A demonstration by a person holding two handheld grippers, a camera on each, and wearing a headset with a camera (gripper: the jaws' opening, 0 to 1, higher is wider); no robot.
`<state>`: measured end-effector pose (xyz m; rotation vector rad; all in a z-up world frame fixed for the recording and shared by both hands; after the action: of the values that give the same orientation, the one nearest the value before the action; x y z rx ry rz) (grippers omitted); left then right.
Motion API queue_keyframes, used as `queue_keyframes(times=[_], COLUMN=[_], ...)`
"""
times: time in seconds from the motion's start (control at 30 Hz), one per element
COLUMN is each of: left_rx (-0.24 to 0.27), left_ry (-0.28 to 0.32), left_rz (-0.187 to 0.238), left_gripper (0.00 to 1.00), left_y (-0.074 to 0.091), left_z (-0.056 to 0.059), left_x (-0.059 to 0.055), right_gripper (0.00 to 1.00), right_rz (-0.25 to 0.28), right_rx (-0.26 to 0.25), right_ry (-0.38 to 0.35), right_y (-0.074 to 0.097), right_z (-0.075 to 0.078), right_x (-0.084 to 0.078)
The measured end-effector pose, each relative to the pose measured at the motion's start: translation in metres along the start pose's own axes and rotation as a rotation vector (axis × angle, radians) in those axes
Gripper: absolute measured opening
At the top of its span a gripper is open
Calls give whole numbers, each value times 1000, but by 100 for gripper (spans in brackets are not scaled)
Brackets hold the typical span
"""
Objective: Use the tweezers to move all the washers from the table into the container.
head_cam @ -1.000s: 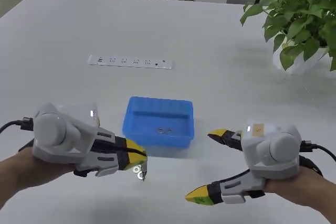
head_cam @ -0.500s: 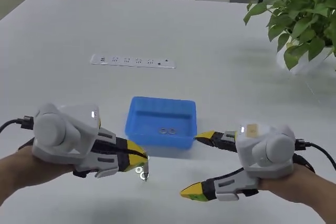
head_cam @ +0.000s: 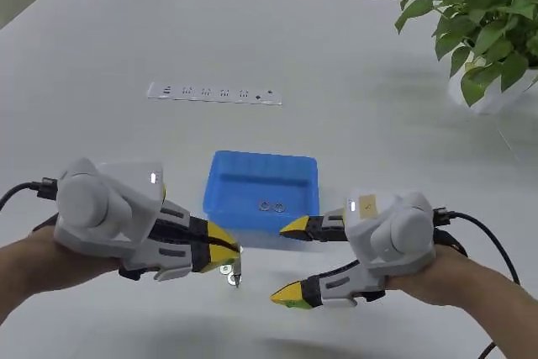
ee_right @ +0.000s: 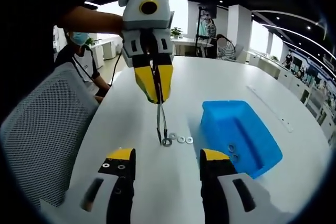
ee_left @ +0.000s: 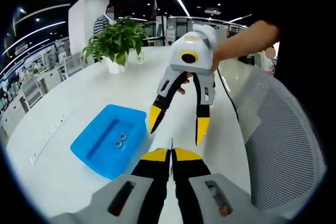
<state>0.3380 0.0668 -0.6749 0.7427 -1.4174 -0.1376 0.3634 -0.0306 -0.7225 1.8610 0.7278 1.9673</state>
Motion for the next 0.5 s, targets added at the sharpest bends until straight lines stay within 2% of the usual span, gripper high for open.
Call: queue_keyframes(times=[0.5], left_rx=[-19], left_ry=[-9], left_rz=[-11], left_gripper=[6], left_y=[-1], left_z=[1], left_x=[2], right_gripper=[30], right_rz=[-11], right_rx=[71], right_ry=[55], right_y=[-27], right_z=[-1], right_x=[7])
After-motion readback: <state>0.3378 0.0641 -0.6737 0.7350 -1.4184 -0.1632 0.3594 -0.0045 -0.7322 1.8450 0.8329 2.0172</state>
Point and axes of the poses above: the centre of the closed fingertips' face, and the gripper's own axes: y roughly backward along the fingers, z roughly to its right, x roughly out of its top, the point moved 5 cm from there along y, roughly backward along the fingers, and after that the axes turned 3 degrees about x, right-handed, at the moved point
